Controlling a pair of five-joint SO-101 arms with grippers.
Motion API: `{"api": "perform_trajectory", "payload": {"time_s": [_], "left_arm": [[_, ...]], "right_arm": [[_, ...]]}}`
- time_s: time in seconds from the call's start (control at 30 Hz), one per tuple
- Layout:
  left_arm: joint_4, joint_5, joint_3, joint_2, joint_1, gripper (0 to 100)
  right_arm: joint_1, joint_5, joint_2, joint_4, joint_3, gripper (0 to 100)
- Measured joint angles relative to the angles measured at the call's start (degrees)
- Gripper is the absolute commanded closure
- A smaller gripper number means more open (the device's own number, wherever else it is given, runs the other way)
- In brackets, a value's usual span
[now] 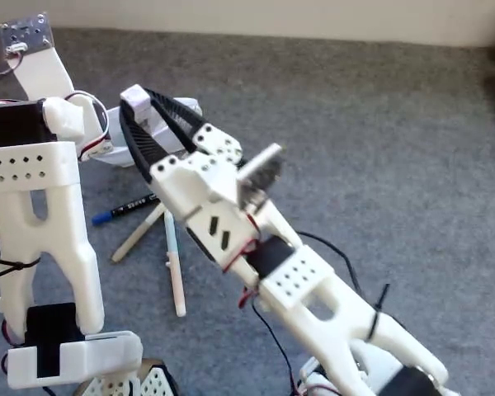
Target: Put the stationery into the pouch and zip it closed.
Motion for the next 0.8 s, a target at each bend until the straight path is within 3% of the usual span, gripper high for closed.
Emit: {"api": "perform_trajectory", "payload": {"time_s": [0.4,0.57,0.8], "left_arm": [[0.0,0.0,0.0,0.0,0.0,99],[0.0,0.0,0.0,0.09,0.0,99],[0.0,0.0,0.0,0.09,0.0,99]], "right_arm": [[1.14,0.26,18.37,-12.84,-3.08,99.3],[1.14,7.12,21.36,-13.71,-3.43,99.3],[1.14,10.73,21.54,-14.07,-3.43,99.1]]}}
